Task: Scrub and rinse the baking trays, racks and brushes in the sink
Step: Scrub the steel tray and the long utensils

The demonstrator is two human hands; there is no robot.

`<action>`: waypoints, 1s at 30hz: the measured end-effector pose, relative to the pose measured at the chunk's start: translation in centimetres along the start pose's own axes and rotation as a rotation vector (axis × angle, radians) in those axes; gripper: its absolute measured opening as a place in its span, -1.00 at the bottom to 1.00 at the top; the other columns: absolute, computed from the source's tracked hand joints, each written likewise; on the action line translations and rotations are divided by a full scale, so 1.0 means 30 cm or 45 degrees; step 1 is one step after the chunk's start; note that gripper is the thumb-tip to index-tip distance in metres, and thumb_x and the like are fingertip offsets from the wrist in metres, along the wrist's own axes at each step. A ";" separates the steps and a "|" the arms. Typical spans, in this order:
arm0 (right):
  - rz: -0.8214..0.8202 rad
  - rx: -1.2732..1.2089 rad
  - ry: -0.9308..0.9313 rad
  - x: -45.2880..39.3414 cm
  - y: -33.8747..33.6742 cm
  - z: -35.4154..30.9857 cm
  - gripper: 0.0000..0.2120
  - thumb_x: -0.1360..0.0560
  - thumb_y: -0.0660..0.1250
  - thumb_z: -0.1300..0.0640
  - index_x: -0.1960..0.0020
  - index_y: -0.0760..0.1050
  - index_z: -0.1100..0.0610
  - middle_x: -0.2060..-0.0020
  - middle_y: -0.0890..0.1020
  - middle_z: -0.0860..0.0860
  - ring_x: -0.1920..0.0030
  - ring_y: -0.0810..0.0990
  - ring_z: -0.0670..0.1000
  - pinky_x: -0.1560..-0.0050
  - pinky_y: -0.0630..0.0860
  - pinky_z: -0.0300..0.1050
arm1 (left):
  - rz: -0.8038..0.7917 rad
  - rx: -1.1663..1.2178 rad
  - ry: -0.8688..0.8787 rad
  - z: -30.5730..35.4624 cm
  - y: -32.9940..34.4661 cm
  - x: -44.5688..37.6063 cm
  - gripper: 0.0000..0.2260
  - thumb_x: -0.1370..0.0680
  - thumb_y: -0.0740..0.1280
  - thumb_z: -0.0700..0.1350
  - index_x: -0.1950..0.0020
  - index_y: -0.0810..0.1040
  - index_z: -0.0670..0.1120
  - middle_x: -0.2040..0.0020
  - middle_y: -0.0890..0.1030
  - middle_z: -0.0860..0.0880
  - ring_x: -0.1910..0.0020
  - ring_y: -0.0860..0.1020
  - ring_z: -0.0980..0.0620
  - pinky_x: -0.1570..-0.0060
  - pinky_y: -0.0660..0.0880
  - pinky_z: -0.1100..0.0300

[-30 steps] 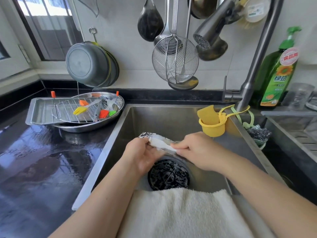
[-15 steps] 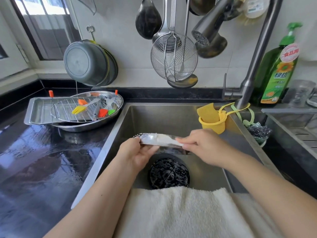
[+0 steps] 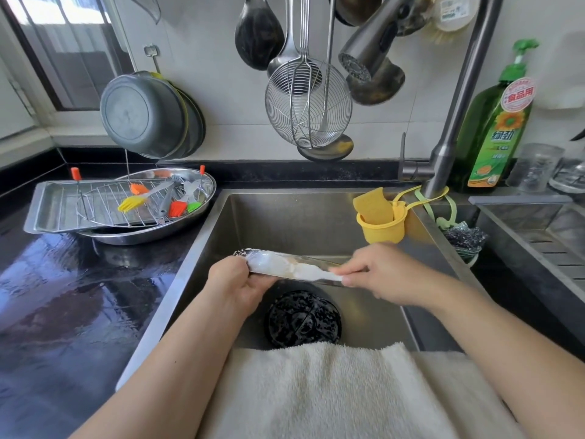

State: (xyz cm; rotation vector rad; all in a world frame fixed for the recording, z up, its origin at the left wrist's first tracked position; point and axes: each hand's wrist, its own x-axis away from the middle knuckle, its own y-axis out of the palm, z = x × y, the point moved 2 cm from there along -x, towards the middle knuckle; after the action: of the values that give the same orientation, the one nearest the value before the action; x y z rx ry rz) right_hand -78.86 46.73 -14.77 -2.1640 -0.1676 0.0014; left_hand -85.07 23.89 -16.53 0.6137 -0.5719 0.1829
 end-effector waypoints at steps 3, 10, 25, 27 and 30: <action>0.065 0.032 -0.121 -0.019 0.029 -0.043 -0.75 -0.58 0.42 0.06 -0.23 0.65 -0.16 0.23 0.55 -0.15 0.16 0.53 -0.20 0.18 0.31 -0.35 | -0.012 0.029 -0.011 -0.009 0.007 0.014 -0.74 -0.73 -0.05 -0.37 0.04 0.37 -0.40 0.01 0.52 -0.34 0.17 0.56 -0.25 0.19 0.56 -0.28; 0.099 0.163 0.119 0.004 -0.041 0.062 -0.73 -0.61 0.38 0.05 -0.30 0.63 -0.08 0.24 0.47 -0.28 0.21 0.46 -0.24 0.26 0.29 -0.37 | -0.050 -0.030 0.079 -0.002 0.000 -0.007 -0.84 -0.72 0.05 -0.36 -0.16 0.40 -0.36 0.04 0.55 -0.32 0.15 0.60 -0.26 0.03 0.56 -0.35; 0.095 0.150 -0.008 -0.021 0.055 -0.055 -0.72 -0.62 0.36 0.02 -0.31 0.59 -0.18 0.02 0.67 -0.13 0.08 0.56 -0.05 0.02 0.50 -0.09 | -0.246 -0.061 -0.081 -0.040 0.008 -0.019 -0.72 -0.72 0.08 -0.33 -0.39 0.36 -0.43 -0.25 0.55 -0.44 -0.11 0.62 -0.41 0.17 0.63 -0.28; 0.095 0.154 -0.061 -0.038 0.072 -0.082 -0.72 -0.61 0.36 0.03 -0.30 0.60 -0.17 0.09 0.61 -0.21 0.12 0.54 -0.10 0.03 0.50 -0.13 | -0.253 -0.072 -0.106 -0.045 0.016 -0.013 -0.74 -0.74 0.06 -0.30 -0.32 0.37 -0.45 -0.21 0.55 -0.48 -0.05 0.62 -0.45 0.23 0.65 -0.34; 0.091 0.127 0.007 -0.040 0.027 -0.035 -0.73 -0.60 0.38 0.03 -0.28 0.62 -0.15 -0.09 0.70 -0.16 0.14 0.57 -0.20 0.14 0.48 -0.24 | -0.189 0.040 -0.022 -0.014 0.006 -0.023 -0.79 -0.73 0.04 -0.34 -0.16 0.45 -0.39 -0.05 0.60 -0.39 0.07 0.64 -0.33 0.12 0.64 -0.29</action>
State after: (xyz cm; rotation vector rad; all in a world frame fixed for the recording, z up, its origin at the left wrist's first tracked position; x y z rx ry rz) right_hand -79.89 45.27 -14.90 -2.0693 -0.0850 0.0442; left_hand -85.50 24.30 -17.11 0.6857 -0.5387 0.0471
